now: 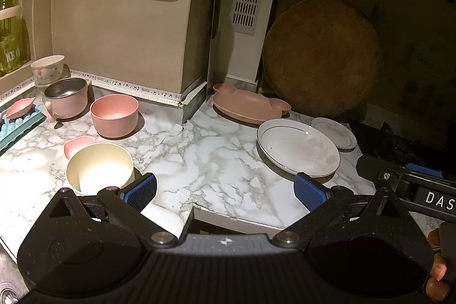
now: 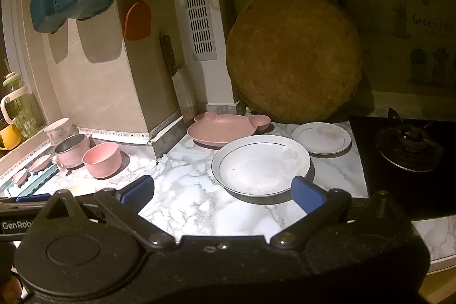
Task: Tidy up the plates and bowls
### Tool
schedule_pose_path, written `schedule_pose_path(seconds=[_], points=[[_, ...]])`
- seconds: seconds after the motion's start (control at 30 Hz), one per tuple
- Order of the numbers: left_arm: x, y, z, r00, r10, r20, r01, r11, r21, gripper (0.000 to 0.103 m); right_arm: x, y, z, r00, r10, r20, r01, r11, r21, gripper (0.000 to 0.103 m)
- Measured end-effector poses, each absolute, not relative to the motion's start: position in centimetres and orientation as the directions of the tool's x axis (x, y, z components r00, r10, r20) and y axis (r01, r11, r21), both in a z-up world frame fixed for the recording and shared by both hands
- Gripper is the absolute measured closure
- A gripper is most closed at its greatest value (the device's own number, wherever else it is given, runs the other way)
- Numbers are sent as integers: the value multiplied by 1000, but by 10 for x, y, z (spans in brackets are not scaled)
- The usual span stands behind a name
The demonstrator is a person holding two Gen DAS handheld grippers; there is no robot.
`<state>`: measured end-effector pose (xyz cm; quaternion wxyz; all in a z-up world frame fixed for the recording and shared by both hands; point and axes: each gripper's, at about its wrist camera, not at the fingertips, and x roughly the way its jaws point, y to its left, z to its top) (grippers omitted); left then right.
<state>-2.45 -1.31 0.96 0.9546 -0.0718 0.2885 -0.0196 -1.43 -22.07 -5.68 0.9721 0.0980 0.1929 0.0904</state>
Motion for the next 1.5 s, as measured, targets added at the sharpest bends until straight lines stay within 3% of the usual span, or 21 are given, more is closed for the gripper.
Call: schedule_pose_path(seconds=[0.93,1.5], points=[[-31,-10,18,871,-53,-489,-15,991,-134,0,-24,-217,-48,937,215,-274,-160,965,209,1],[34,-33,3,837,-35,-546,-26,994,-105,0,34,-235,-61,903,244,-353,-171,959,225,1]])
